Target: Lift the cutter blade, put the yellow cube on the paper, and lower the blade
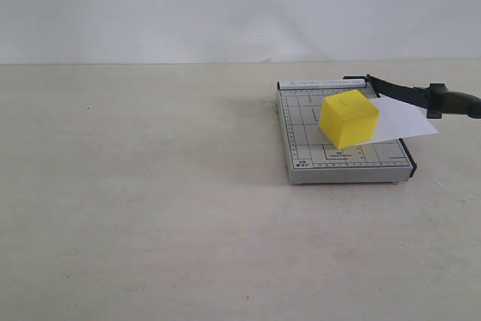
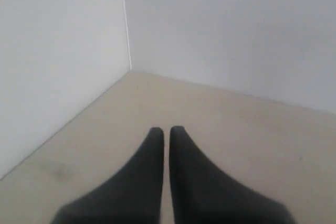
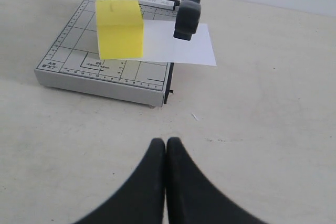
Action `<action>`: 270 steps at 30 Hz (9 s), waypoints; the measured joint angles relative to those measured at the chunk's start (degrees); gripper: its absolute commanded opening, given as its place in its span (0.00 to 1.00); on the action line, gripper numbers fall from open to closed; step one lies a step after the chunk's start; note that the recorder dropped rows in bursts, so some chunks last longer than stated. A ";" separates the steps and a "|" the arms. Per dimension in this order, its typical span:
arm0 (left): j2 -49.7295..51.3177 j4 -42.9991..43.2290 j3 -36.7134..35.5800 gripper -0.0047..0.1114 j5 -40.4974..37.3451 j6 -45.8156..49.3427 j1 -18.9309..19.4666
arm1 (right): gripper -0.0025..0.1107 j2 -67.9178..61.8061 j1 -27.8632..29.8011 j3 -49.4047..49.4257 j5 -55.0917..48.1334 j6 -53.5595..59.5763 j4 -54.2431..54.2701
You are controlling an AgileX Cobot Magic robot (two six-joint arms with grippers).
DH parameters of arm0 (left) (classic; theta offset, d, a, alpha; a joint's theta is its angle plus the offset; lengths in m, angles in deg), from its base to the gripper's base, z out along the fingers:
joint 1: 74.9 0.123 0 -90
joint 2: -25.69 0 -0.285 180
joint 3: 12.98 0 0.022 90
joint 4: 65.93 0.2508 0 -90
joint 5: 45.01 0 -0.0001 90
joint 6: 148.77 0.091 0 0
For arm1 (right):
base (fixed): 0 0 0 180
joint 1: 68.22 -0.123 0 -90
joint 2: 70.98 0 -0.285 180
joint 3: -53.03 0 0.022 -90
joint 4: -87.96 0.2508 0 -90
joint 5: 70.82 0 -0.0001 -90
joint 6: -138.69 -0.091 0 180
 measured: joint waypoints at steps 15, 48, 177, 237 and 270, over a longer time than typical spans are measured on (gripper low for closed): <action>-25.15 -0.53 -15.12 0.08 8.62 -2.56 0.00 | 0.02 0.00 0.00 0.00 1.21 0.00 0.20; -25.15 1.70 -18.74 0.08 9.48 -1.73 0.00 | 0.53 -53.03 0.00 -55.76 -28.40 1.72 1.21; -25.15 1.84 -18.74 0.08 9.48 -1.73 0.00 | 0.38 -57.04 7.02 -31.20 -5.50 17.93 26.55; -25.15 1.84 -18.87 0.08 9.25 -1.73 0.00 | 0.02 24.56 13.70 12.61 0.21 9.90 17.61; -34.45 -30.18 -14.84 0.08 16.78 33.03 -2.42 | 0.02 24.66 13.78 12.67 -1.07 9.90 17.99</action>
